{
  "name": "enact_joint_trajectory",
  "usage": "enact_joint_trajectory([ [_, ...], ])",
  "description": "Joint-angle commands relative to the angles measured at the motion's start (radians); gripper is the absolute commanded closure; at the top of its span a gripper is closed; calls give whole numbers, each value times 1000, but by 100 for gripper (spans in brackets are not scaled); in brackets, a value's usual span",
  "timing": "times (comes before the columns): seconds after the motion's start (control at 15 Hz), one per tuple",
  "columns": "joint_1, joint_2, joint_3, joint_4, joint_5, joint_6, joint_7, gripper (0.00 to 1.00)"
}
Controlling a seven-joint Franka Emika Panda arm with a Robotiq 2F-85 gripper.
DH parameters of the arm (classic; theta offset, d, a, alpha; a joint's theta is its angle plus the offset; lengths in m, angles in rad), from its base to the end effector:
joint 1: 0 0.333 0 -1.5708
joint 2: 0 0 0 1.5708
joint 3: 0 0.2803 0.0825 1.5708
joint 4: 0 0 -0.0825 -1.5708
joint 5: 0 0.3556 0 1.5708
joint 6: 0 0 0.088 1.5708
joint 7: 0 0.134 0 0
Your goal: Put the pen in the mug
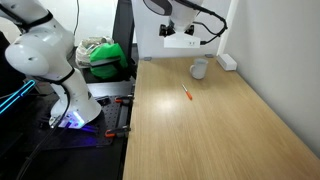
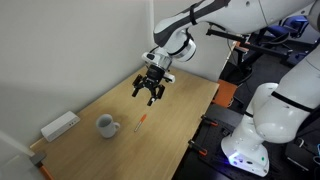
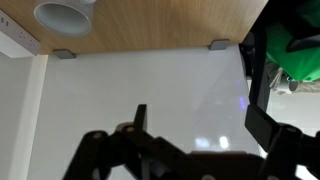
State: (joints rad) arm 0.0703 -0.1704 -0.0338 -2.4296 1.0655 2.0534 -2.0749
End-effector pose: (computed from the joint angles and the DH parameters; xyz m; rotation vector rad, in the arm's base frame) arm 0.4423 0.0845 0.3432 -1.7669 -1.6109 -0.8384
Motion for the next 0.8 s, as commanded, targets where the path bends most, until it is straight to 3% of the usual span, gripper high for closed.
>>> enact_joint_trajectory([
  [0.0, -11, 59, 22, 36, 10, 56, -68, 0],
  [0.27, -12, 114, 31, 58, -2, 134, -83, 0],
  [0.73, -8, 212, 55, 90, -38, 370, -45, 0],
])
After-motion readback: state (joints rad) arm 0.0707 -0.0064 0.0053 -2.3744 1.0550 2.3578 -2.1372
